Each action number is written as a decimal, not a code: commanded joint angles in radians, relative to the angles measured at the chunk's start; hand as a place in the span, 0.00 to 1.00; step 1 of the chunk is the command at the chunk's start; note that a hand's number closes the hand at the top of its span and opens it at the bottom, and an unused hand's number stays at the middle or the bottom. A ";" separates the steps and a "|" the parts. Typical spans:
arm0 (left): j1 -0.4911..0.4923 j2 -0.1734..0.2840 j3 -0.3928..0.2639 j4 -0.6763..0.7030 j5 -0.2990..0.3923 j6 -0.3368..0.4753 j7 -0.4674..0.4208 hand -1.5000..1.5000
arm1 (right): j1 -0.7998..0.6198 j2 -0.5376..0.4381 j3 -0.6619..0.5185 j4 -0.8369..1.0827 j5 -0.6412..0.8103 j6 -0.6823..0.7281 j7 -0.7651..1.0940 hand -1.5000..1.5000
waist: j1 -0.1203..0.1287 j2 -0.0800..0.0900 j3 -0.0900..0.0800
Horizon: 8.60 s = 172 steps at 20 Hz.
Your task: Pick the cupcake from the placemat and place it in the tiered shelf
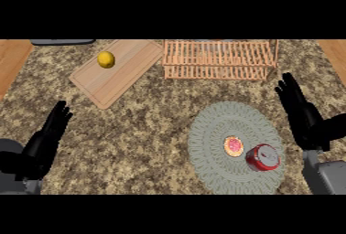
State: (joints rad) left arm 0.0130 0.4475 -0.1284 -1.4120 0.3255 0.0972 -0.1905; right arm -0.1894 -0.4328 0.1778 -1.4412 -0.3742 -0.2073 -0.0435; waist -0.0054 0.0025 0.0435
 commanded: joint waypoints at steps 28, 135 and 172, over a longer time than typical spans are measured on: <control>-0.056 -0.103 -0.027 0.111 0.005 0.074 0.398 0.50 | -0.323 -0.402 0.096 0.268 0.273 0.886 -0.295 0.00 | -0.001 -0.007 -0.045; -0.023 -0.286 0.181 0.038 -0.211 -0.090 0.461 0.50 | -0.856 0.427 0.106 -0.311 1.190 0.431 1.276 1.00 | 0.008 -0.008 -0.044; -0.031 -0.298 0.197 0.059 -0.231 -0.109 0.445 0.50 | -1.216 0.130 -0.288 0.750 1.178 0.212 0.520 1.00 | 0.040 0.010 -0.045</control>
State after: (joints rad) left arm -0.0439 0.1694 0.0793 -1.3808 0.1140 -0.0194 0.2957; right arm -1.3974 -0.2931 -0.1033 -0.8170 0.7732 0.0852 0.5627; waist 0.0257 0.0064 0.0003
